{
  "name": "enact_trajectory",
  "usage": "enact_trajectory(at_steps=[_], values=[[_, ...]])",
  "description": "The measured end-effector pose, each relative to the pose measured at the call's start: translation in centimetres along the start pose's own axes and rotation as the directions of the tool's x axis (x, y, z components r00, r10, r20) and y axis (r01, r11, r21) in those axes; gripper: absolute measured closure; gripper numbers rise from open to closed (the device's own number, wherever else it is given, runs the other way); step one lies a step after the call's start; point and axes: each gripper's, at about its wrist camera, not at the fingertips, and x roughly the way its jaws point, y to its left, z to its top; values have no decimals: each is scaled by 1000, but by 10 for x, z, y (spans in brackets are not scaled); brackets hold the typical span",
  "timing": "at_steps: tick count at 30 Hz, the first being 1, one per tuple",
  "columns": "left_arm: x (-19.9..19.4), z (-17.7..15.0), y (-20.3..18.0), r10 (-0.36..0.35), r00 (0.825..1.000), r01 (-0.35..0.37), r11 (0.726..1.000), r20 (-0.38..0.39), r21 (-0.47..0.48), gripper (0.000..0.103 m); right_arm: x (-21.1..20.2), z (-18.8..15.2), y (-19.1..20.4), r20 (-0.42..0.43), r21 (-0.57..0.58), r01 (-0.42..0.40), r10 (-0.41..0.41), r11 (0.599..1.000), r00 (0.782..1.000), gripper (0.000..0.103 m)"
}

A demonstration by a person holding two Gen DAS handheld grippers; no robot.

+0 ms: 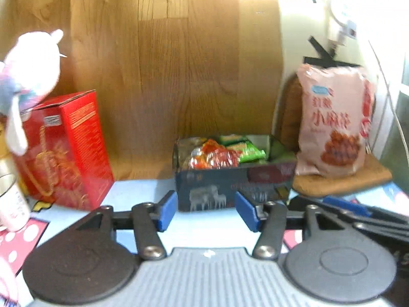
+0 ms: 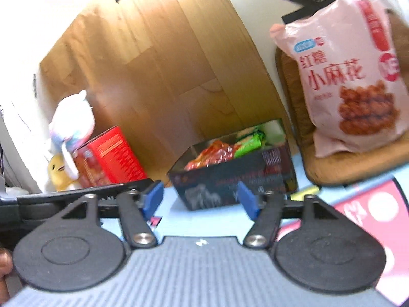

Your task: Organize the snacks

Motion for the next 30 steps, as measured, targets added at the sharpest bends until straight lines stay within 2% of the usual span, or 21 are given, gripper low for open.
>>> enact_trajectory(at_steps=[3, 8, 12, 13, 15, 21, 23, 25, 30], values=[[-22, -22, -4, 12, 1000, -12, 1000, -7, 1, 45, -24, -16, 7, 11, 4, 12, -12, 1000, 1000, 19], [-51, -53, -12, 32, 999, -32, 999, -14, 8, 43, -63, -33, 17, 13, 8, 43, -43, 999, 999, 10], [-67, -70, -14, 48, 999, -47, 999, -15, 10, 37, -82, -44, 25, 25, -17, 58, -57, 998, 998, 1], [-71, -74, -14, 56, 998, -56, 998, -10, 9, 32, -87, -46, 27, 30, -20, 57, -56, 998, 998, 0], [-79, -80, -15, 70, 998, -70, 998, 5, 7, 25, -94, -51, 31, 42, -38, 62, -60, 997, 997, 0], [-97, -92, -15, 97, 995, -98, 995, 27, 23, 25, -106, -63, 46, 40, -100, 102, -98, 990, 994, 0], [-100, -96, -15, 101, 995, -101, 995, 25, 24, 23, -108, -67, 48, 38, -96, 110, -107, 989, 994, 0], [-103, -99, -15, 101, 995, -101, 995, 26, 20, 16, -109, -69, 51, 37, -101, 132, -129, 986, 991, 0], [-108, -103, -11, 112, 993, -113, 994, 29, 14, 15, -114, -74, 59, 59, -127, 167, -161, 978, 985, 0]])
